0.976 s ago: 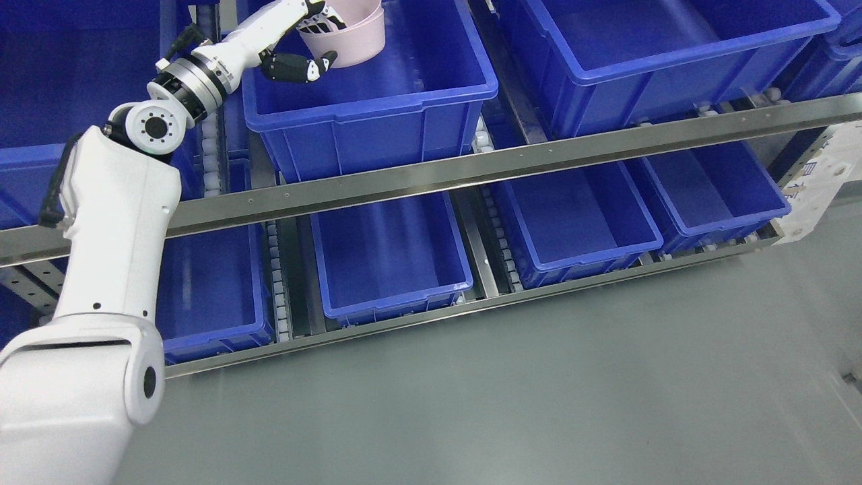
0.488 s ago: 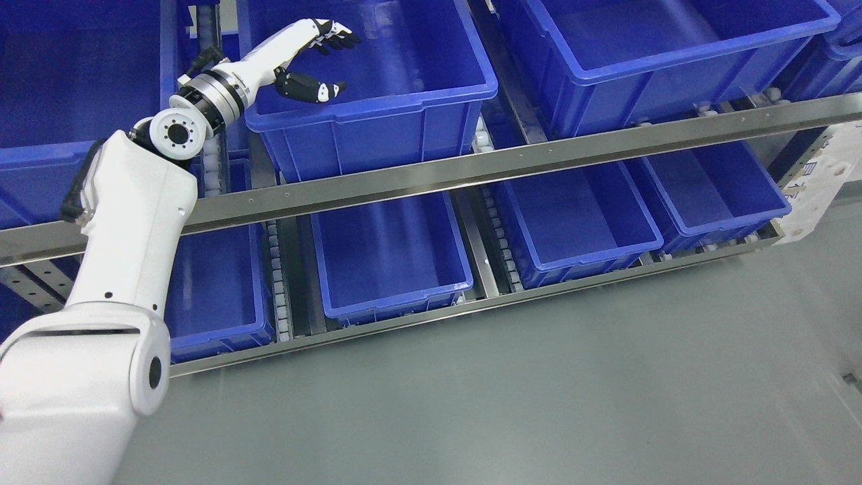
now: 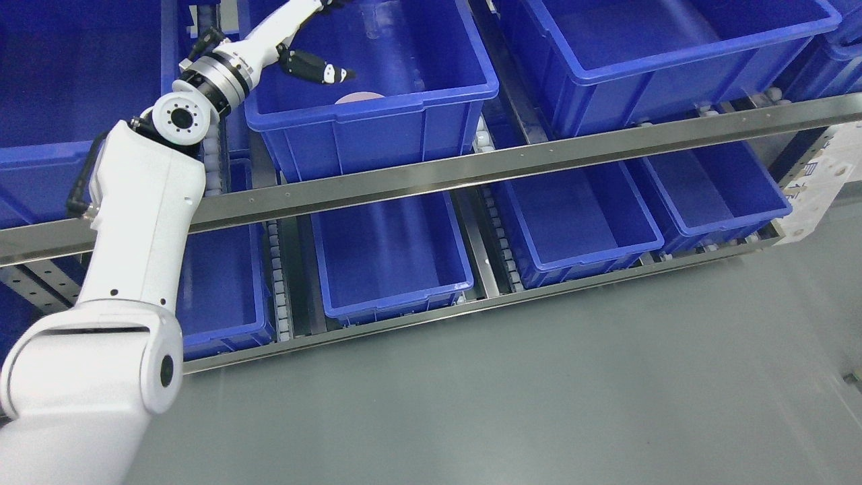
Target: Stack pink IKEA bowls on left shelf middle
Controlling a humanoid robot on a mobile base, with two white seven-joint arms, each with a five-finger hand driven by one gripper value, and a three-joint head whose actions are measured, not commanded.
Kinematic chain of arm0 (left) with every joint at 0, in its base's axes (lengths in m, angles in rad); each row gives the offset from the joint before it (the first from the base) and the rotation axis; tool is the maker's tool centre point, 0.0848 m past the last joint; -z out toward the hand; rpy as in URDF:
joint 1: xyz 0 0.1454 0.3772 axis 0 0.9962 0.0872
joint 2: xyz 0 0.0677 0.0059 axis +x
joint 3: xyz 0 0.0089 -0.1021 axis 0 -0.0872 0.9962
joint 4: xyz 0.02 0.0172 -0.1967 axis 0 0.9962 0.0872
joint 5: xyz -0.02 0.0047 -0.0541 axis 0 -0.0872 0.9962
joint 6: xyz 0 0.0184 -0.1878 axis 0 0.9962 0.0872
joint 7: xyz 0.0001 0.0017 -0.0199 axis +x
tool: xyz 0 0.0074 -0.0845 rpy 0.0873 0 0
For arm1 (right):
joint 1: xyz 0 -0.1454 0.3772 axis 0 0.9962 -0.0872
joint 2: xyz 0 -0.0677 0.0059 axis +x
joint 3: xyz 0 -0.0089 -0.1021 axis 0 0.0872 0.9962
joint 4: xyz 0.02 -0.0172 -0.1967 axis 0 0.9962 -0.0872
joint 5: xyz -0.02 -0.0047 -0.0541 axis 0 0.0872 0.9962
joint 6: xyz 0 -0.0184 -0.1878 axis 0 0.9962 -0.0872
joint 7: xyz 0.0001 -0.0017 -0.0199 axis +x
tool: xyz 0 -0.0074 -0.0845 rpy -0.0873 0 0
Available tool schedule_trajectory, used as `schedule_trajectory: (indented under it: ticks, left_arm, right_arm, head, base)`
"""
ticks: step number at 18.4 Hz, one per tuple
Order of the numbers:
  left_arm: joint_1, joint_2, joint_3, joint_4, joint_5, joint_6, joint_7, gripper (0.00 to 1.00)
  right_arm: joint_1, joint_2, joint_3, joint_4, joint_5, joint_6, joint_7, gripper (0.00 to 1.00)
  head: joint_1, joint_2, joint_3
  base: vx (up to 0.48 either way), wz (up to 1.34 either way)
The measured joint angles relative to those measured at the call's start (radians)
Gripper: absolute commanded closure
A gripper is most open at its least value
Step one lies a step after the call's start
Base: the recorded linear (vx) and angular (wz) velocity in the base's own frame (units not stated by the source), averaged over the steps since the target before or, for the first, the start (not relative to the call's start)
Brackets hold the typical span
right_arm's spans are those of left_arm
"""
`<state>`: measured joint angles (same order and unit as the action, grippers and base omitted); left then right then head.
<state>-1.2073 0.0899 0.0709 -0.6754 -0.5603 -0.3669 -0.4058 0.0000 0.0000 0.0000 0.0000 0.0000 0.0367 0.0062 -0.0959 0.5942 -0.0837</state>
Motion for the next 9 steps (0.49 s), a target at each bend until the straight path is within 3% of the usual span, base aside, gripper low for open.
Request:
schedule_trajectory:
  ticks: [2,6,9]
  left_arm:
    - [-0.001,-0.016,0.005,-0.042,0.136,0.064,0.084,0.01]
    - [0.054,-0.042,-0.078,-0.143,0.462,0.121,0.276,0.01]
    - [0.157,-0.054,-0.187,-0.248,0.624,0.131,0.406,0.01]
  right_arm:
    - [0.000,0.000,0.000,0.000,0.000,-0.001,0.000,0.00]
    - [0.000,0.000,0.000,0.000,0.000,-0.002,0.000,0.00]
    - [0.000,0.000,0.000,0.000,0.000,-0.002,0.000,0.00]
  head:
    - [0.0000,0.000,0.000]
    - [0.0000,0.000,0.000]
    - [0.0000,0.001,0.000]
  base:
    - [0.001,-0.01]
    - [0.000,0.00]
    - [0.000,0.00]
